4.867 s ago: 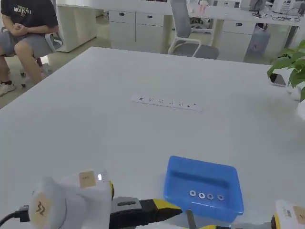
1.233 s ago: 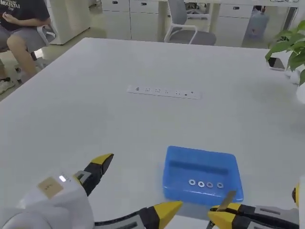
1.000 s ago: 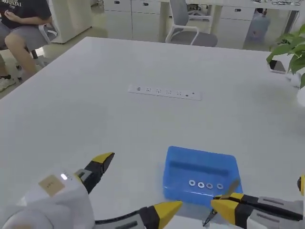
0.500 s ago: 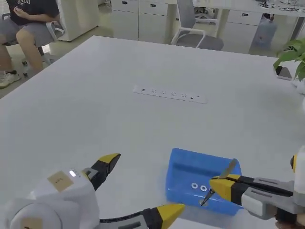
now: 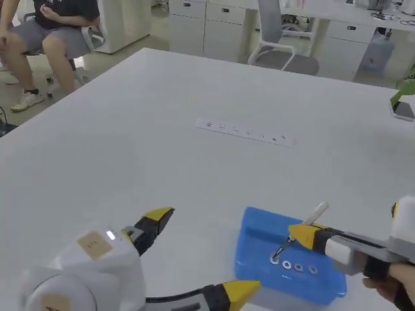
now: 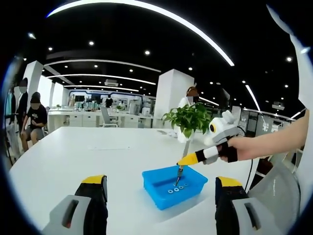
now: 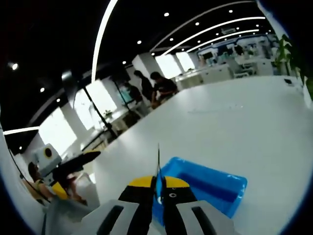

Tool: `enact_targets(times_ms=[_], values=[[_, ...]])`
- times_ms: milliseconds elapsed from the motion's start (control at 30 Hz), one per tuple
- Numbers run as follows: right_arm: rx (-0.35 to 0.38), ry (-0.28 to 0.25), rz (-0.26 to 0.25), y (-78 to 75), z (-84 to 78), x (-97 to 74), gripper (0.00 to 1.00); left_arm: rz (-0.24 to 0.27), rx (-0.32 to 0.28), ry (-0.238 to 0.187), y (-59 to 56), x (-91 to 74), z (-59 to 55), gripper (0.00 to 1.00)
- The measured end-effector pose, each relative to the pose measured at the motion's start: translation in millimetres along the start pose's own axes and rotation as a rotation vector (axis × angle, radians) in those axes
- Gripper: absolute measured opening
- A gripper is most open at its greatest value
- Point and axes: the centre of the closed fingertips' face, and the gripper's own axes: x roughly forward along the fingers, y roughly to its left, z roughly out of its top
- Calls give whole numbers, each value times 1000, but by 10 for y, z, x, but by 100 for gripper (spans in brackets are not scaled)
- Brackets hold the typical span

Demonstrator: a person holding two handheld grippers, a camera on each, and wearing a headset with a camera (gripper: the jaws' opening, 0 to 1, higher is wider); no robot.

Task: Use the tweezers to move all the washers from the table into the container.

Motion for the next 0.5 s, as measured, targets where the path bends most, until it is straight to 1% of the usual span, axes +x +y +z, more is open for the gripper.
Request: enact_targets(times_ms=[67,200,267,333,367,500], values=[[3,17,-11,-52,-18,56,3,-2,-3,3,1,0,-7,93],[3,25,-16,-86,-5,149,3,-3,2,13,1,3,-22,91],[-5,37,-20,-103,-15,208,3,-1,3,20,1,1,-33,90],[-24,53,-30,-128,-41,266,3,1,-5,14,14,-4,-25,90],[-27,57,-30,-133,-49,288,3,2,-7,10,20,-7,-20,90],[-46,83,-27,-155,-97,383,3,11,-12,16,53,-14,-42,89]])
